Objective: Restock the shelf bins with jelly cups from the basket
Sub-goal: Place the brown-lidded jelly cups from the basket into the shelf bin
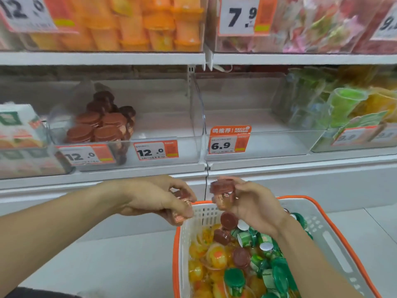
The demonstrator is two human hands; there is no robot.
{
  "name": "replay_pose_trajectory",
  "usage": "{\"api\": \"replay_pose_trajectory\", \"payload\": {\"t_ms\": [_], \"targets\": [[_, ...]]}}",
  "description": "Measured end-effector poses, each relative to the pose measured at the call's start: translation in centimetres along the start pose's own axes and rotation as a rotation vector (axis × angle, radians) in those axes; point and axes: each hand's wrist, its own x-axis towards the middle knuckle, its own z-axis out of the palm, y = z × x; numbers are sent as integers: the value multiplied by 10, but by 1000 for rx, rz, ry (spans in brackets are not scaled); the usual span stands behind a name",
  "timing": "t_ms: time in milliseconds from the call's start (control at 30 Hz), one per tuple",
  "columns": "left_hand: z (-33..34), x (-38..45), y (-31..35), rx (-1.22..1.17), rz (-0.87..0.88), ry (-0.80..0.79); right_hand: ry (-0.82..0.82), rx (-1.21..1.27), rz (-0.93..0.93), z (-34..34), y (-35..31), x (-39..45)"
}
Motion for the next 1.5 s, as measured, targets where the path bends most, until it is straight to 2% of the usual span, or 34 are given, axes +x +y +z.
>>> {"api": "replay_pose_trajectory", "payload": {"t_ms": [100, 300, 400, 567, 733, 967, 1167, 1333, 1500], "targets": [[-17, -28, -8, -94, 92, 146, -97, -39, -64, 45, -9, 6], [-47, -56, -33, -312, 176, 382, -81, -395, -249, 132, -35, 34], [-59, -62, -47, -277, 196, 525, 14, -539, -291, 172, -48, 68], [-71, -68, -62, -278, 190, 705, 241, -542, -349, 217, -57, 150], [-84, -68, -70, -219, 285, 769, 372, -592, -295, 238, -59, 225], [-97, -62, -74, -169, 334, 794, 300, -925, -97, 242, -54, 294], [-100, -58, -76, -129, 348, 763, 253, -1029, -24, 245, -50, 303], [-100, -58, -79, -119, 346, 742, 278, -943, -66, 248, -46, 312], [-99, -56, -76, -103, 343, 737, 334, -1014, -99, 246, -43, 319]]}}
